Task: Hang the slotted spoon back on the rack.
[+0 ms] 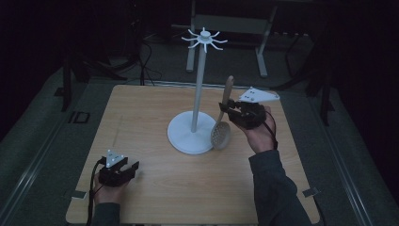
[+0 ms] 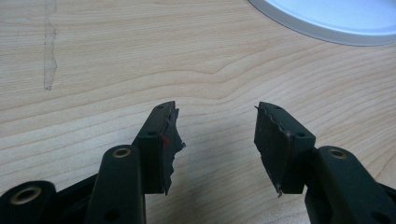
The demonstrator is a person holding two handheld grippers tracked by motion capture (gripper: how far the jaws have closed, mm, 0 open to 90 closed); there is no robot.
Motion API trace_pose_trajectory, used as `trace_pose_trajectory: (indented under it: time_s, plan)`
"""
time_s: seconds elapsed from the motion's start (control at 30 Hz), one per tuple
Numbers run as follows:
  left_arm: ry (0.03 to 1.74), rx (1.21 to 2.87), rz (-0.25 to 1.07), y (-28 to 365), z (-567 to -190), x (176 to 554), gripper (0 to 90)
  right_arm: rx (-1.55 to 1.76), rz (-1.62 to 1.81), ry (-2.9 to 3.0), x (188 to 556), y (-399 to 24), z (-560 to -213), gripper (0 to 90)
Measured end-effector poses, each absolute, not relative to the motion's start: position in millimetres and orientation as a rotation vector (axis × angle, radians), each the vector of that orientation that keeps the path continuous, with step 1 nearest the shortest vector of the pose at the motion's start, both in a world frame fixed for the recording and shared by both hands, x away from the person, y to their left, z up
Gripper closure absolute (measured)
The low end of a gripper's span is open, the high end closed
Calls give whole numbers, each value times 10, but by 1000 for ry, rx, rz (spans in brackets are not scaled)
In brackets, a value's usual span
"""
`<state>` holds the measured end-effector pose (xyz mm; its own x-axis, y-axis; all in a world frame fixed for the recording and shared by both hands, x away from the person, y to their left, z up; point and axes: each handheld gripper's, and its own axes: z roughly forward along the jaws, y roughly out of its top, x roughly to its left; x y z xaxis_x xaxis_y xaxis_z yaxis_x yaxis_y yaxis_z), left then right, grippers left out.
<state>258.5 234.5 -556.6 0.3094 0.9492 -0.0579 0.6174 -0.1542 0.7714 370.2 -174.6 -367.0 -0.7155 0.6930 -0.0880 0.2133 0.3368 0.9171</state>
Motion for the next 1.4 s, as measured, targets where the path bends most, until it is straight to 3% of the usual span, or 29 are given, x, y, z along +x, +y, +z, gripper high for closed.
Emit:
trace_pose_trajectory:
  time_s: [1.4]
  plan:
    - [1393,1869,595,2343,-5565,2581,489,819,1406,2044,3828,-1669,-3341,739]
